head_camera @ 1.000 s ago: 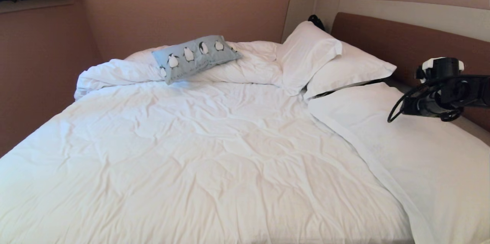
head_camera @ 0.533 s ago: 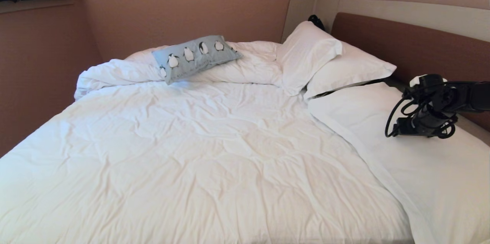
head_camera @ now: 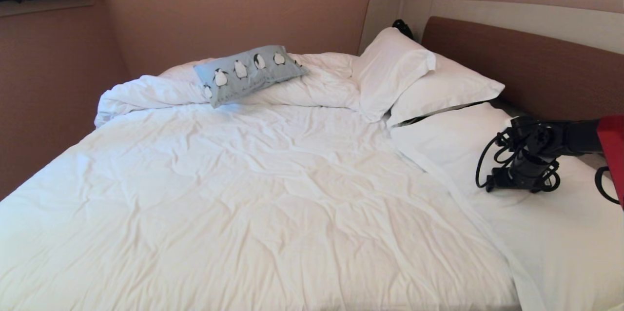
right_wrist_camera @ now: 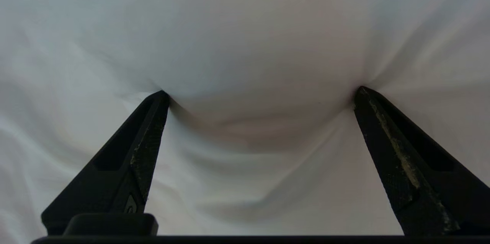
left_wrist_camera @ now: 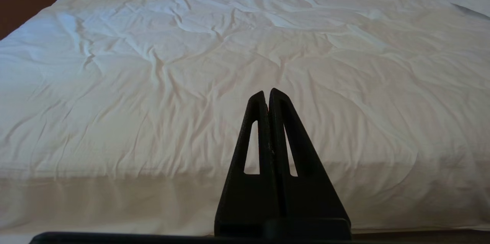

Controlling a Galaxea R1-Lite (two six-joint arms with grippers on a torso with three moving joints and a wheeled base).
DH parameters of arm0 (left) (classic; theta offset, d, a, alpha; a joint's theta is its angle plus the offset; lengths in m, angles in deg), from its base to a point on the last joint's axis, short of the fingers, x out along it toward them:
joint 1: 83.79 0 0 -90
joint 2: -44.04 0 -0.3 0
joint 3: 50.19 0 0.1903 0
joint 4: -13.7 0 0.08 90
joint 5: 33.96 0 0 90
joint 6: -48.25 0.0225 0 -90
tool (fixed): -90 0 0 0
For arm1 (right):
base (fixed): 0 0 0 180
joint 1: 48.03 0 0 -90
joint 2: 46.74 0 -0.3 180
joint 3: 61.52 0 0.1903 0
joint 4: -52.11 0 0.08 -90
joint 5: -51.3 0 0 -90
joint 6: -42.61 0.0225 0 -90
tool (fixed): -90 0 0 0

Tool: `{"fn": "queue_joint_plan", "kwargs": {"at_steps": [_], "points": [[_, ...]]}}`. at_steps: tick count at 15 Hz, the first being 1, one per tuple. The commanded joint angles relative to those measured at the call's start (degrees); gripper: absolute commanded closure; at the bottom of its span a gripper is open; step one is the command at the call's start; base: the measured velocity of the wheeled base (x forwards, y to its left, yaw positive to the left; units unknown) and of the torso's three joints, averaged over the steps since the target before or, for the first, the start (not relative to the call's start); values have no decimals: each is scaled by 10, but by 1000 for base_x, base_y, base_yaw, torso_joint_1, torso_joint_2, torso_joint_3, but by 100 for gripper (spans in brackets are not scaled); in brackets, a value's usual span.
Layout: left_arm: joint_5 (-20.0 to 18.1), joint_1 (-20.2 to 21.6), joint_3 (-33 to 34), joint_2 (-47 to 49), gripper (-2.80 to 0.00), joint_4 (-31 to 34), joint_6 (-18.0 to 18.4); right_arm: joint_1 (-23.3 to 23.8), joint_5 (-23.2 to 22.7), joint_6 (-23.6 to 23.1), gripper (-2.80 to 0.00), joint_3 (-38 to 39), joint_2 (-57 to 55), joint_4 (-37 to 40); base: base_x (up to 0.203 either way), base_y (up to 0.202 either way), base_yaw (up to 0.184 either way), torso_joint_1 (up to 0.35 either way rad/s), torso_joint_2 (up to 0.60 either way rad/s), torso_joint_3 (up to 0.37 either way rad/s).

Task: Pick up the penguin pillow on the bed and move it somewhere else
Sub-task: Pick up the pillow

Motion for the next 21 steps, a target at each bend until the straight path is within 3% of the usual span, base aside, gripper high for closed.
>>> {"fn": "queue_joint_plan", "kwargs": {"at_steps": [1,21], "points": [[0,0,0,1,0,0,0,0,1,0,-280,-4,-28,5,0,0,0,0,0,0],[0,0,0,0,0,0,0,1,5,-11,-280,-4,-64,1,0,0,0,0,0,0]]}}
